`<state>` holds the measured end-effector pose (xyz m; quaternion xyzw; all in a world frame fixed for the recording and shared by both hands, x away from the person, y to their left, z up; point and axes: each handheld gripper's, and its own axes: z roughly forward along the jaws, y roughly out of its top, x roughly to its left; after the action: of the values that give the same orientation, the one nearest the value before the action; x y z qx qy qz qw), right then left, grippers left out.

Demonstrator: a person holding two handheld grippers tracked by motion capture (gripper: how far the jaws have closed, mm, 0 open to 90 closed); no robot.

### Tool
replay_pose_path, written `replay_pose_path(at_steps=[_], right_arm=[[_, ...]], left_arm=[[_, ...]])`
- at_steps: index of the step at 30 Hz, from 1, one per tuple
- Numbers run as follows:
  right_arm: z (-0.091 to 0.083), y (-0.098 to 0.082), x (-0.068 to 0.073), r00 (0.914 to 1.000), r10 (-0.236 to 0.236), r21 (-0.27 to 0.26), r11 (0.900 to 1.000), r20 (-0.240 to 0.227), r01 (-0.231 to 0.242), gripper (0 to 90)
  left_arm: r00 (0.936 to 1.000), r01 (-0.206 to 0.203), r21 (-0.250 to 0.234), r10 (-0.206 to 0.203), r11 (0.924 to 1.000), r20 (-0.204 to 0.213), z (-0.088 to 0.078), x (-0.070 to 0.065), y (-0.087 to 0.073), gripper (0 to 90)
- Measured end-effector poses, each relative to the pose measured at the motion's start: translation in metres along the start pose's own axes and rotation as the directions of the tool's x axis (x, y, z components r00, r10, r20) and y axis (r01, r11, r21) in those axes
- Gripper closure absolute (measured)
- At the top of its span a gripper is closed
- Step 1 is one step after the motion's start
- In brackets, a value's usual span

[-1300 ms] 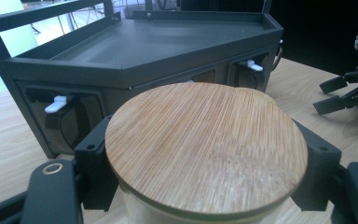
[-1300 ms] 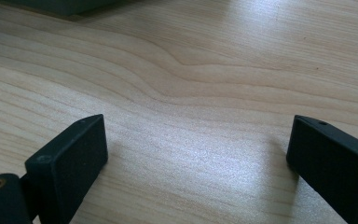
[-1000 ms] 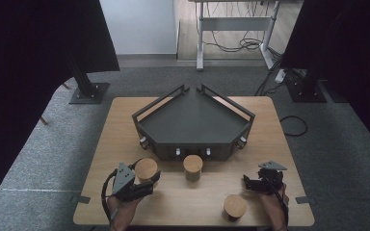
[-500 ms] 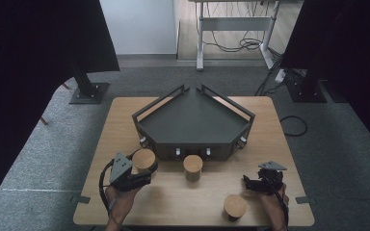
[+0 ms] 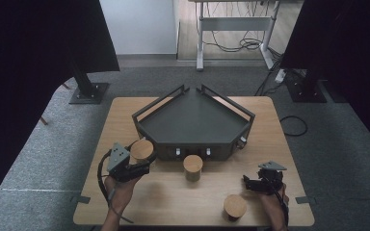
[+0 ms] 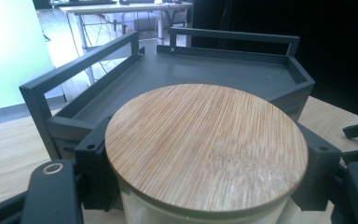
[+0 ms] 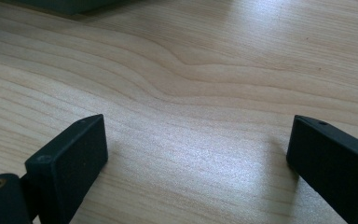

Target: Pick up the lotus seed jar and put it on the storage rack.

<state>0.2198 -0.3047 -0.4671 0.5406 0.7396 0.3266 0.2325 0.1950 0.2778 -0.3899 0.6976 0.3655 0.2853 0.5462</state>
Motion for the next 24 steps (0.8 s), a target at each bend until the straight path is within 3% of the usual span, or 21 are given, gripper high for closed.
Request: replay_pose_path(at_steps=[24], right_arm=[[0.0,0.0,0.0,1.0,-0.002,0.0,1.0,-0.003,0.002,4.5]], left_arm=[[0.9998,-0.004,-0.015,0.003,0.9999,-0.021,0.026,0.011,0.025,25.1]])
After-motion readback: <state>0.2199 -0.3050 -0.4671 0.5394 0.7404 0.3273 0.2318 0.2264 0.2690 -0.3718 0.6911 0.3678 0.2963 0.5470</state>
